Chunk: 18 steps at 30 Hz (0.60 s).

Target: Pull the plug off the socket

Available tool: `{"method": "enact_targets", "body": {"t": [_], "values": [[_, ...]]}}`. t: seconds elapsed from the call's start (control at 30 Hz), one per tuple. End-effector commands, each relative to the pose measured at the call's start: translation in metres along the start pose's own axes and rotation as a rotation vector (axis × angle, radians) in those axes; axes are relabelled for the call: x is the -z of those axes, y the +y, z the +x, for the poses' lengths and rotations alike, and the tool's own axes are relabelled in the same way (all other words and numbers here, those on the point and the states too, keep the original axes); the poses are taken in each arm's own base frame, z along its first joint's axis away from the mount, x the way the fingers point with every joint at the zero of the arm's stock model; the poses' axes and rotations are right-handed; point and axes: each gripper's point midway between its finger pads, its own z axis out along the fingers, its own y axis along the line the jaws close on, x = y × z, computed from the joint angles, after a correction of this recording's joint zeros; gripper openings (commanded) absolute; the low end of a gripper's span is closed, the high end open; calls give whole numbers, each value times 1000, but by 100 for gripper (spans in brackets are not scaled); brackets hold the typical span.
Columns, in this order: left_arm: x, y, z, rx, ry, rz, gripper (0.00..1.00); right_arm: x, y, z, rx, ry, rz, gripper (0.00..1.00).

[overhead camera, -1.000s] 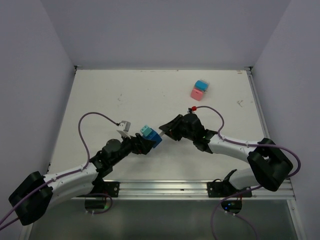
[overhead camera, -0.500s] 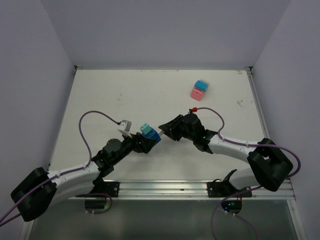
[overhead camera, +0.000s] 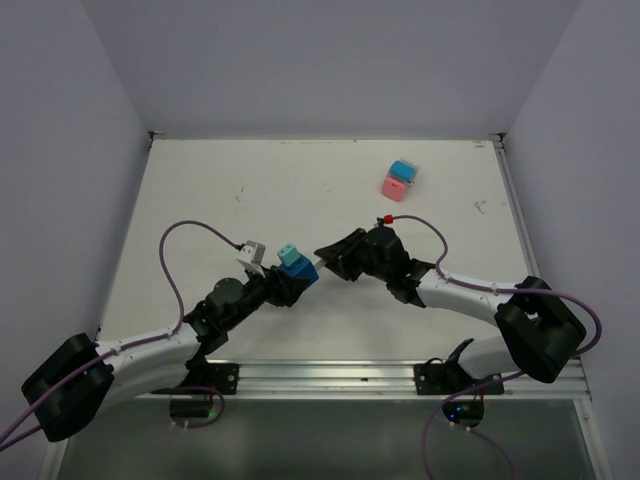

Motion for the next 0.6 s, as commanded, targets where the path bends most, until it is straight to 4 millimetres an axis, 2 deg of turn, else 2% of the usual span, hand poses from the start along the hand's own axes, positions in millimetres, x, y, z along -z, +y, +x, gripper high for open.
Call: {"method": "enact_targets", "body": {"t": [0.0,0.03,0.13,0.17,0.2,0.23,0.3,0.37,0.4,0.43,0.47,0.5,0.57], "values": [[-1,-17,-34,-24,-119,50,41,10,42,9,-24,38,-150,0],[0,-16,-32,-26,-116,47,38,10,41,9,-24,41,-147,0],[3,-16,-31,-32,-114,49,19,9,34,10,-25,45,-124,3],[3,-16,-31,-36,-114,55,17,9,33,10,-21,46,-121,7],[5,-16,-31,-43,-115,56,15,9,33,11,-19,48,-120,17],[5,-16,-31,-46,-116,60,12,8,31,11,-18,49,-114,21],[8,-17,-30,-68,-118,71,11,8,28,12,-15,54,-105,31],[10,-16,-29,-86,-118,77,7,7,25,12,-4,54,-91,33],[12,-16,-28,-108,-116,80,6,7,24,12,2,55,-85,32],[12,-15,-27,-117,-113,79,3,7,22,12,7,57,-75,26],[13,-15,-27,-124,-109,79,0,6,22,12,14,57,-72,17],[14,-15,-28,-127,-114,80,0,6,20,12,22,52,-68,0],[16,-14,-26,-121,-111,79,0,6,17,9,24,39,-62,0]]}}
